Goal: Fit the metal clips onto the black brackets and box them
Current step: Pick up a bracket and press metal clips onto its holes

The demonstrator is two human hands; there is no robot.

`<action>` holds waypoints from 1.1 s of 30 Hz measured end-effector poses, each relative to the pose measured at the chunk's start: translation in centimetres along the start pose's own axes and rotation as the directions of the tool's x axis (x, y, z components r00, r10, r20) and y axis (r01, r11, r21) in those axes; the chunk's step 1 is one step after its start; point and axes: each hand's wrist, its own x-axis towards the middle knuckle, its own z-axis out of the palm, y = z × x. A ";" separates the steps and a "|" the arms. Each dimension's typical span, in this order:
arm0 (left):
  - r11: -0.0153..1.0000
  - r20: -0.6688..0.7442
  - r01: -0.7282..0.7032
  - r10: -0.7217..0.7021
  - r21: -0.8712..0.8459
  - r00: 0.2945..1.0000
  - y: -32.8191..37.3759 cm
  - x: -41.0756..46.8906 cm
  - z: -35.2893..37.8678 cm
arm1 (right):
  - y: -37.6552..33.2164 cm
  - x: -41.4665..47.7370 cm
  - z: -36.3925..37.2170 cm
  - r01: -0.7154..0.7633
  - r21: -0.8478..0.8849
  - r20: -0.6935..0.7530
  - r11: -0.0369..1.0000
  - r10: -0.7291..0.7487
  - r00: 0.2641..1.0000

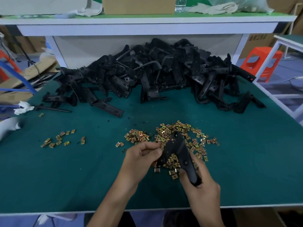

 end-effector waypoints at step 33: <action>0.150 0.011 -0.058 0.293 0.987 0.956 0.6 9.6 -3.3 | -0.5 0.1 0.2 -0.073 -0.032 -0.033 0.997 0.072 0.997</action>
